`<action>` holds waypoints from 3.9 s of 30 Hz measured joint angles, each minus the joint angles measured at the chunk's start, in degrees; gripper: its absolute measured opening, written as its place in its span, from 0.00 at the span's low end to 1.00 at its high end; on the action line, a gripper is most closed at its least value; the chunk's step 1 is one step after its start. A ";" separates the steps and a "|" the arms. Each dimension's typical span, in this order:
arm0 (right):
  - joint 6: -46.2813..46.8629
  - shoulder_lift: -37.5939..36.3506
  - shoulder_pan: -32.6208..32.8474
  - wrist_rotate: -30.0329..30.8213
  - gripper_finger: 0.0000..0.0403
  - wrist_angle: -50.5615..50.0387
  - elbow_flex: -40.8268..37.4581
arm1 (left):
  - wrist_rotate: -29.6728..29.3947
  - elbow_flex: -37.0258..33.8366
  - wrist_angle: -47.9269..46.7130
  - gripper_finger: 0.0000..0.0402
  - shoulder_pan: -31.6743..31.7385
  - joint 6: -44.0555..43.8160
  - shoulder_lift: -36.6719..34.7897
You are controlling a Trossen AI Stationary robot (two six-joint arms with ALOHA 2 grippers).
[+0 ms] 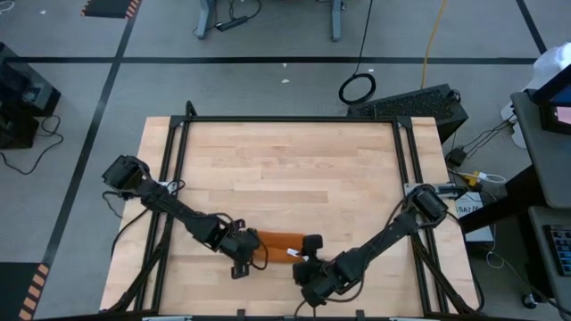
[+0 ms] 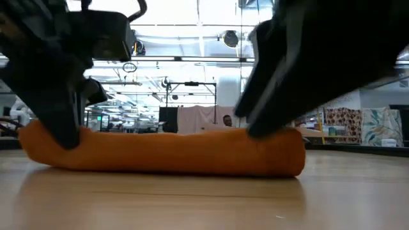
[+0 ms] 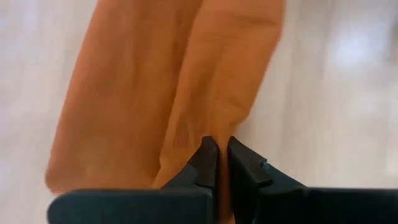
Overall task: Roll towel
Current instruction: Roll the brown towel
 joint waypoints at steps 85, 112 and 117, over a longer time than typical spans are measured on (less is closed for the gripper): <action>-5.92 -2.97 -0.10 -4.82 0.56 3.05 0.03 | 1.48 1.31 3.26 0.01 -1.59 1.70 0.48; -0.14 3.47 -12.67 -27.84 0.11 4.16 0.20 | -33.62 1.31 7.75 0.66 -19.06 1.67 4.42; 1.25 3.58 -15.05 -35.63 0.03 5.57 0.19 | -34.56 1.31 7.73 0.81 -19.67 1.57 8.73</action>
